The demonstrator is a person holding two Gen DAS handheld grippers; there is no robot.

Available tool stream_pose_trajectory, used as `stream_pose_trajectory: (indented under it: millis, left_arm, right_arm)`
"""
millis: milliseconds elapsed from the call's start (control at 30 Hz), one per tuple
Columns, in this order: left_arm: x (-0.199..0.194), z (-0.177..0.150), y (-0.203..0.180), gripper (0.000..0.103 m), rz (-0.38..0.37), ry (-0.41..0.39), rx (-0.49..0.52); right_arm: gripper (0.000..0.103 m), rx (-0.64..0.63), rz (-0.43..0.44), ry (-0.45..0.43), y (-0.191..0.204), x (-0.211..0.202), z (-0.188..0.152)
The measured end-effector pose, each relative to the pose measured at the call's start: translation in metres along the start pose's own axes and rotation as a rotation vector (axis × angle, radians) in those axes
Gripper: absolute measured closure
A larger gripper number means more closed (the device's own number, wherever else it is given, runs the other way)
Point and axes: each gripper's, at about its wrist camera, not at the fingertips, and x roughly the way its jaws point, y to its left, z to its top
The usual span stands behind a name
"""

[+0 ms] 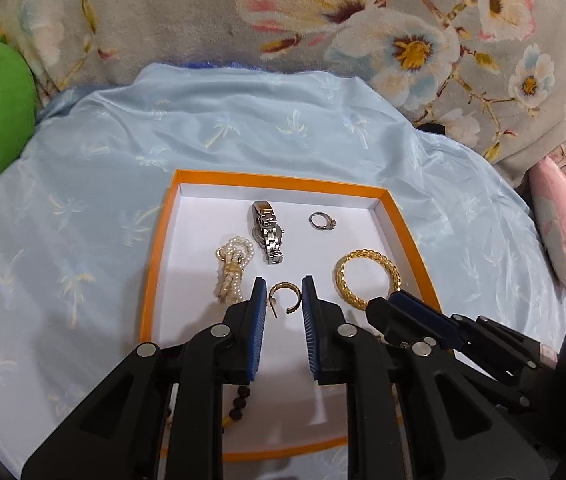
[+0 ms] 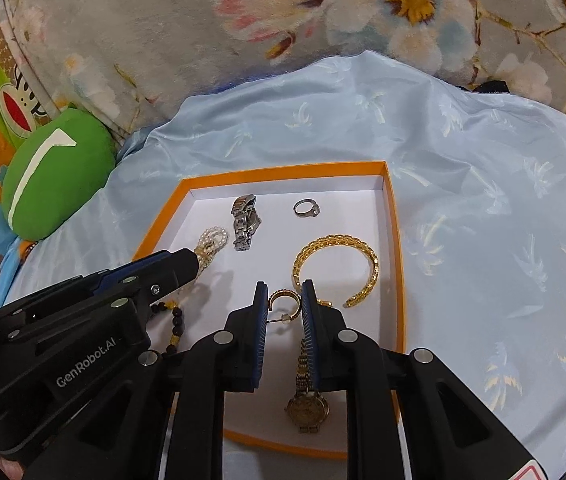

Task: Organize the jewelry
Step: 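Open both tools to release the hoop earrings in the box, then withdraw both open tools from the box, then close the right tool on the gold pearl-drop earring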

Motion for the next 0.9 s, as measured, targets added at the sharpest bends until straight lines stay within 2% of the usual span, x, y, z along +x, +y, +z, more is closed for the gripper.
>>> stream_pose_trajectory:
  millis: [100,167,200,233,467,600,700,833,900]
  left_arm:
    - [0.007,0.003,0.004,0.086,-0.017,0.008,-0.016]
    - [0.008,0.004,0.008,0.080,-0.039,0.011,-0.042]
    - [0.006,0.004,0.011,0.072,-0.036,0.007,-0.054]
    - [0.002,0.004,0.014,0.068,-0.038,-0.007,-0.069]
    - [-0.047,0.000,0.041,0.067,-0.033,-0.076,-0.148]
    - [-0.083,-0.023,0.049,0.067,0.015,-0.099,-0.133]
    - [-0.103,-0.049,0.050,0.067,0.065,-0.087,-0.103]
    - [-0.118,-0.089,0.045,0.067,0.121,-0.047,-0.054]
    - [-0.121,-0.105,0.044,0.067,0.118,-0.024,-0.058]
  right_arm:
    - [0.086,0.002,0.012,0.004,-0.002,0.005,0.002]
    - [0.085,0.013,0.013,-0.009,-0.004,0.003,0.003]
    - [0.084,0.023,0.017,-0.017,-0.006,0.000,0.004]
    - [0.083,0.033,0.018,-0.027,-0.008,-0.004,0.005]
    - [0.082,0.096,0.007,-0.106,-0.029,-0.062,-0.007]
    - [0.082,0.063,-0.054,-0.110,-0.032,-0.096,-0.036]
    - [0.082,0.044,-0.063,-0.071,-0.032,-0.112,-0.067]
    - [0.082,-0.015,-0.063,-0.004,-0.015,-0.116,-0.107]
    - [0.082,-0.032,-0.049,0.031,-0.005,-0.111,-0.120]
